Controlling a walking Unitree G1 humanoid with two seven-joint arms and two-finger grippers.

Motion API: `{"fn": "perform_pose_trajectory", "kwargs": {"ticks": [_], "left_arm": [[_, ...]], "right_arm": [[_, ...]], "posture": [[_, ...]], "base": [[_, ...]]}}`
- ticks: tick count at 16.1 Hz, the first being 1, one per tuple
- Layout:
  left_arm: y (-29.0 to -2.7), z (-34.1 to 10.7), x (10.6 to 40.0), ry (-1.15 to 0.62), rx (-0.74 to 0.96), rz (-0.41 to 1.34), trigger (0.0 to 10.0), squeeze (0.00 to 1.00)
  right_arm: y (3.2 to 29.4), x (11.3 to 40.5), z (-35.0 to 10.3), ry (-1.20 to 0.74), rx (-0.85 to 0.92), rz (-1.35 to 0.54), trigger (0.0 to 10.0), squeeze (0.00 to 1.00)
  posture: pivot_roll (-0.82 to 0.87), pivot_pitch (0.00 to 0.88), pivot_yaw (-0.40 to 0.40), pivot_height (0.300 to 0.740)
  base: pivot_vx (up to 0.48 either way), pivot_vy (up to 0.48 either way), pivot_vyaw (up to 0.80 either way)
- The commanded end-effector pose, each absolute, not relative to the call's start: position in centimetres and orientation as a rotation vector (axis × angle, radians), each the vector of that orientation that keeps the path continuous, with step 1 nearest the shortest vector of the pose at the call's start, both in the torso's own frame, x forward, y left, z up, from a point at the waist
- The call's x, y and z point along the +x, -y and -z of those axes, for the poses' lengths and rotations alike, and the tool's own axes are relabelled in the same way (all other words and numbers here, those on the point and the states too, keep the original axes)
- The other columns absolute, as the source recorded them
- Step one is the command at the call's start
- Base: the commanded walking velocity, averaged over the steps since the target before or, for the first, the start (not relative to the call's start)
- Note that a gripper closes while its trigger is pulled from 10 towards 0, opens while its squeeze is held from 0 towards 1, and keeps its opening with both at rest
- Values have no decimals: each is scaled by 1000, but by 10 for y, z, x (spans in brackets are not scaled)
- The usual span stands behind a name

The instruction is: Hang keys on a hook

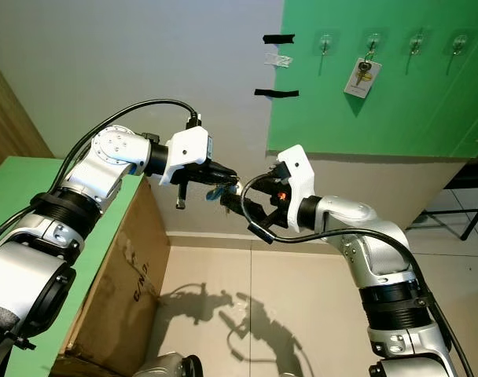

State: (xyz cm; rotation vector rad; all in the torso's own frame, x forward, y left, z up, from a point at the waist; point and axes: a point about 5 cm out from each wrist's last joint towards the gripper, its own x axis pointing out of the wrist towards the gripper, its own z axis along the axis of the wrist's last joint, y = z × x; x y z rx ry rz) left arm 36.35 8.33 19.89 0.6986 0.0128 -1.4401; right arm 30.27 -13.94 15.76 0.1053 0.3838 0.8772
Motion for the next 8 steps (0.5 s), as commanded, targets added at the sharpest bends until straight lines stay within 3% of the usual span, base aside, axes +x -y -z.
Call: {"fn": "perform_pose_trajectory", "kwargs": {"ticks": [1, 8], "left_arm": [[-79, -208, 365, 17, 700, 1452, 10000, 0], [-79, -216, 362, 42, 649, 1500, 10000, 0]], "right_arm": [[138, 302, -158, -382, 96, -888, 10000, 0], [144, 306, -147, -392, 18, -868, 10000, 0]], "posture": [[-175, 0, 24, 740], [-160, 0, 21, 740]], "base": [[0, 0, 0], [0, 0, 0]]}}
